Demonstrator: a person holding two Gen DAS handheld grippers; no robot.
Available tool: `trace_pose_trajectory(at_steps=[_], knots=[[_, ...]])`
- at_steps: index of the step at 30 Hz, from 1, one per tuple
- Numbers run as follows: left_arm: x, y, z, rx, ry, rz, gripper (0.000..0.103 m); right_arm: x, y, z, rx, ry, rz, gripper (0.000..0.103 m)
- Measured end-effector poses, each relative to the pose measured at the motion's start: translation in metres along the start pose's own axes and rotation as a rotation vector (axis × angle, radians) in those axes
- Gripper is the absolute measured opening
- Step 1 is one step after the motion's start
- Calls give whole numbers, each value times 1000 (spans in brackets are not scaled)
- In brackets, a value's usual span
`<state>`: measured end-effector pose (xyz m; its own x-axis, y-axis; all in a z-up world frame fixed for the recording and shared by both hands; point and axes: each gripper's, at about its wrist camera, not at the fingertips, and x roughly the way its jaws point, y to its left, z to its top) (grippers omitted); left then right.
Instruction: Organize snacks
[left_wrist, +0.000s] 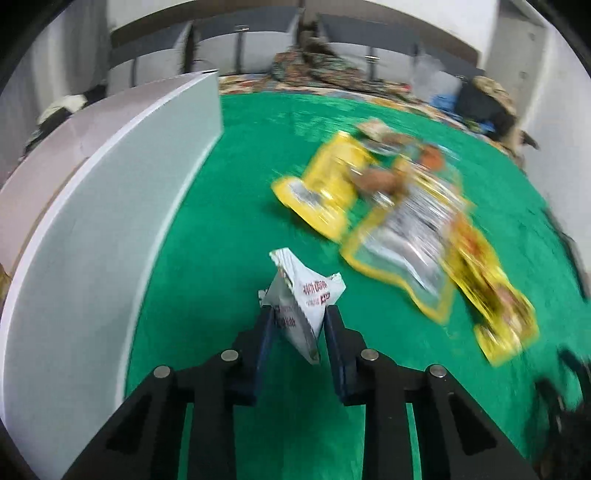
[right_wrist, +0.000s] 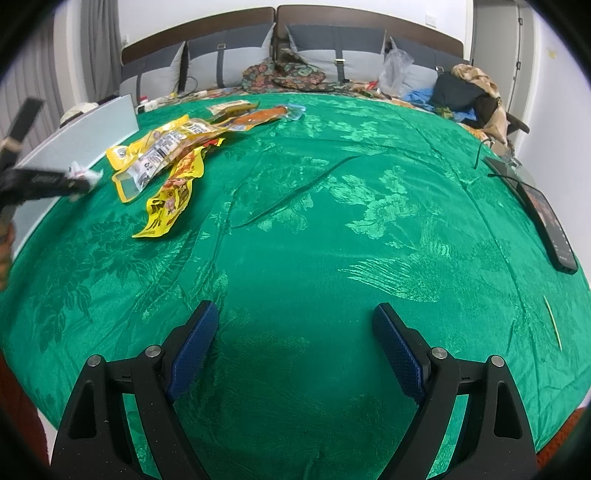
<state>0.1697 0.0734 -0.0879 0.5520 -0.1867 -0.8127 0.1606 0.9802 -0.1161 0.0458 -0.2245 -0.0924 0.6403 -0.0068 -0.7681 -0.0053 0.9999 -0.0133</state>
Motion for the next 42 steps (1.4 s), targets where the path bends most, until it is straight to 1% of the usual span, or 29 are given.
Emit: trace_pose_trajectory(at_steps=[3, 5, 6, 8, 9, 10, 12, 13, 15, 16, 19, 21, 22, 42], knots=[[-19, -11, -23, 33, 7, -73, 26, 0, 0, 0, 1, -1, -1, 89], [-28, -22, -34, 55, 8, -100, 27, 0, 0, 0, 1, -1, -2, 89], [-30, -28, -39, 65, 7, -106, 28, 1, 0, 0, 2, -1, -2, 89], [-26, -39, -39, 80, 13, -87, 50, 1, 1, 1, 2, -2, -2, 89], [-24, -41, -39, 83, 11, -68, 70, 1, 1, 1, 1, -3, -3, 89], [-23, -42, -39, 83, -4, -44, 81, 1, 1, 1, 1, -3, -3, 89], [-19, -42, -40, 75, -32, -1, 82, 1, 0, 1, 0, -3, -1, 89], [-15, -39, -39, 63, -23, 12, 82, 1, 0, 1, 0, -3, -1, 89], [-2, -30, -37, 25, 15, 14, 83, 1, 0, 1, -2, -4, 1, 89], [-1, -28, -38, 22, -3, 27, 83, 1, 0, 0, -1, -4, 0, 89], [5, -24, -40, 26, -8, 52, 93, 1, -1, 0, -1, -5, 0, 89], [8, -27, -43, 56, -2, 63, 101, 1, -1, 0, -1, -5, 0, 89], [11, -29, -43, 76, 6, 70, 103, 1, -1, 1, -2, -6, 0, 89], [10, -31, -44, 78, -8, 70, 103, 1, 0, -1, 0, -17, -1, 89]])
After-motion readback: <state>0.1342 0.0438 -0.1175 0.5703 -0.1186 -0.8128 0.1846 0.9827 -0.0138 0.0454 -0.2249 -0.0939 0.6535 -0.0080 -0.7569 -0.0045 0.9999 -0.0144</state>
